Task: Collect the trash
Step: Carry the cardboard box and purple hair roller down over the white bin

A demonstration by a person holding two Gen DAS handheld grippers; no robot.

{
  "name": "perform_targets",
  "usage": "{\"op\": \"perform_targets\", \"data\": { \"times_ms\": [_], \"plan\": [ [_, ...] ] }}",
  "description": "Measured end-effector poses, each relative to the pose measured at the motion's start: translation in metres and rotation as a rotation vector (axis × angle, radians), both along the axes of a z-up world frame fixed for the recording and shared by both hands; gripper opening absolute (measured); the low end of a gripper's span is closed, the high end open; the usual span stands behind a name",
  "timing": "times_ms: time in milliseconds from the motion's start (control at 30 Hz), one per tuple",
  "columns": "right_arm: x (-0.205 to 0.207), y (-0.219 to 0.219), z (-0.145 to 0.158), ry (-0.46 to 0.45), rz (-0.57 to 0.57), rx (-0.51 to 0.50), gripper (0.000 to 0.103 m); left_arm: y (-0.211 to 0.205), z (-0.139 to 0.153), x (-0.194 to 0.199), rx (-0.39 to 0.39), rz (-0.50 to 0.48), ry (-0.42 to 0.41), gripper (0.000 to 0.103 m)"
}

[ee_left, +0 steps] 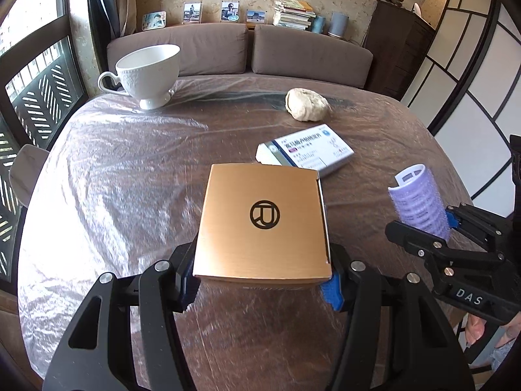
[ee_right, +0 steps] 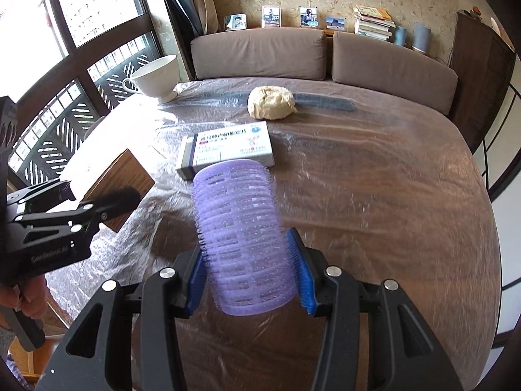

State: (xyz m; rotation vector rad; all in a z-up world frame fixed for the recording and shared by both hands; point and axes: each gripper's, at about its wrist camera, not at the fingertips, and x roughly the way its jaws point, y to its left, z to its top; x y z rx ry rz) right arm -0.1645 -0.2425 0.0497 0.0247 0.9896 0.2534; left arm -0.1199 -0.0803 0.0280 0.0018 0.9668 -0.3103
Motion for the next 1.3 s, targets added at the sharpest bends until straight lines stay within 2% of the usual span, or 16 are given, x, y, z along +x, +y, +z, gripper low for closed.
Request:
{"op": "perform_targets", "data": {
  "times_ms": [467,900,1300],
  "plan": [
    [-0.040,0.005,0.000,0.028,-0.066,-0.029,0.046,0.001,-0.002,-0.031,-0.011,-0.080,0.018,0.060],
    [-0.077,-0.001,0.007,0.029,-0.159,-0.021,0.046,-0.008,-0.001,-0.058,-0.002,-0.203,0.010,0.060],
    [-0.124,-0.006,0.017,0.014,-0.076,0.010,0.046,-0.012,0.010,-0.111,0.013,-0.159,-0.005,0.060]
  ]
}}
